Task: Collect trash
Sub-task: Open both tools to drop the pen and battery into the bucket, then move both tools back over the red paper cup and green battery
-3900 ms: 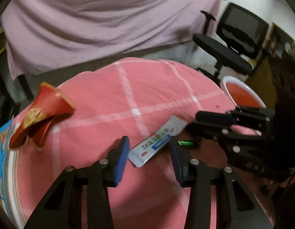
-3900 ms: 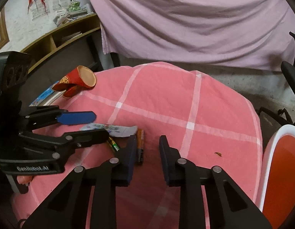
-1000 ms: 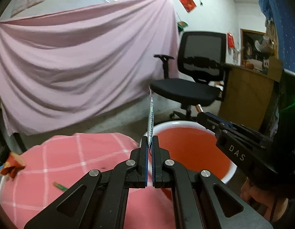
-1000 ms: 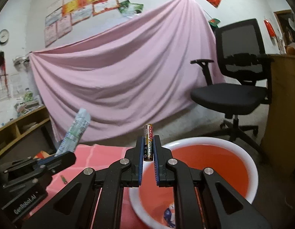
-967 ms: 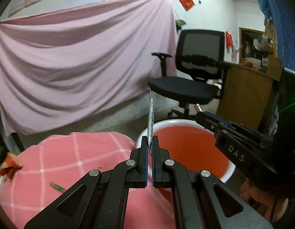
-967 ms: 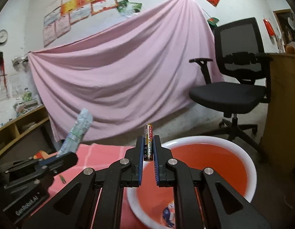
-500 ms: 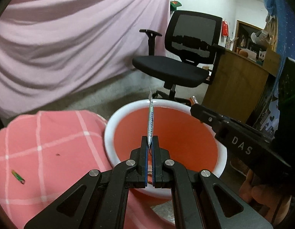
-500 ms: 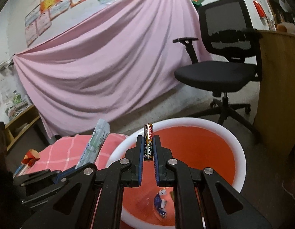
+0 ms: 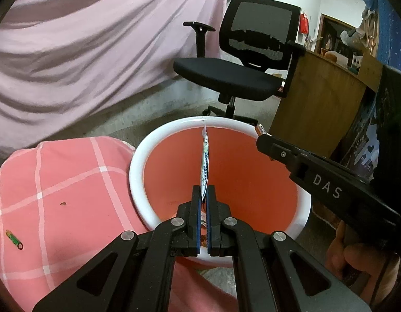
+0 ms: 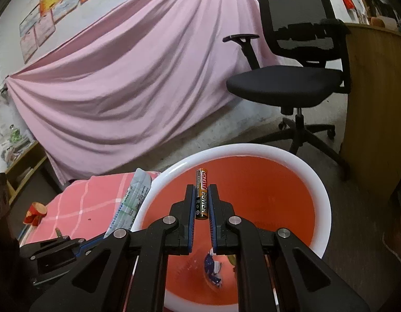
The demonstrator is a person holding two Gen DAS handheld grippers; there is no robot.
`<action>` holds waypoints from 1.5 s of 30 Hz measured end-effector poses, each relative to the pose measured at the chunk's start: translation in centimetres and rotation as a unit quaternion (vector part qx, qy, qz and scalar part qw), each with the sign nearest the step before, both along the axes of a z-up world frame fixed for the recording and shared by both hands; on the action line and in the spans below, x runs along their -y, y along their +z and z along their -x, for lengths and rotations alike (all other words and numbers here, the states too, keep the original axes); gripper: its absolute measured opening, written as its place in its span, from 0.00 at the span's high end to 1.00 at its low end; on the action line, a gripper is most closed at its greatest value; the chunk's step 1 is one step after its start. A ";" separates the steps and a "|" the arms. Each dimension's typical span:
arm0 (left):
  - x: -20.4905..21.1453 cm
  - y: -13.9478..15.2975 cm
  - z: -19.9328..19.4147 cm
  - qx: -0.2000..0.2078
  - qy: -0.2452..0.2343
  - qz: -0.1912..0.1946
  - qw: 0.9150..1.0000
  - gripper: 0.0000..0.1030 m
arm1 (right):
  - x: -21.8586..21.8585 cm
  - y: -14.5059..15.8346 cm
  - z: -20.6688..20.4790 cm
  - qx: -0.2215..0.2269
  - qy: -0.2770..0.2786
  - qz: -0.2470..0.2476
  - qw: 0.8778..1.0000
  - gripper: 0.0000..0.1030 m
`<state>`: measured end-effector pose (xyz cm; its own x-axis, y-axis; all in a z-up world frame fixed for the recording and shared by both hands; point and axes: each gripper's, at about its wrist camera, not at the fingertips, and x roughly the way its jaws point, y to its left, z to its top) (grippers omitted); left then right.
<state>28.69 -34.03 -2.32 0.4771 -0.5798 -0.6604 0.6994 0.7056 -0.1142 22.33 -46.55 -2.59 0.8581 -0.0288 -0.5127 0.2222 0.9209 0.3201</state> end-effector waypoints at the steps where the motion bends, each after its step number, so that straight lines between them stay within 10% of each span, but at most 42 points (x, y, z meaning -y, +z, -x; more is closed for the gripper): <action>1: 0.0 0.0 0.0 -0.002 -0.001 -0.001 1.000 0.99 | 0.1 -0.1 -0.1 -0.004 -0.001 -0.003 1.000 0.92; 25: -3.0 0.5 0.2 0.008 0.036 -0.025 0.999 0.98 | -0.1 -0.3 -0.5 -0.019 0.004 -0.008 1.000 0.90; 30: -5.5 2.3 0.4 0.024 0.069 -0.012 0.997 0.98 | -2.4 0.6 -0.6 0.001 0.026 0.016 1.000 0.71; 42: -14.0 5.5 2.6 0.076 0.179 0.033 0.980 0.96 | -9.1 3.5 0.5 0.094 0.078 0.068 0.990 0.60; 45: -16.8 6.0 3.3 0.092 0.215 0.048 0.971 0.78 | -10.7 4.0 0.6 0.116 0.093 0.075 0.986 0.56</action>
<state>25.37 -17.25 3.67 0.7932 -0.3550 -0.4948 0.3568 0.9294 -0.0949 21.71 -35.81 1.37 0.9495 0.0792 -0.3037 -0.0176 0.9795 0.2005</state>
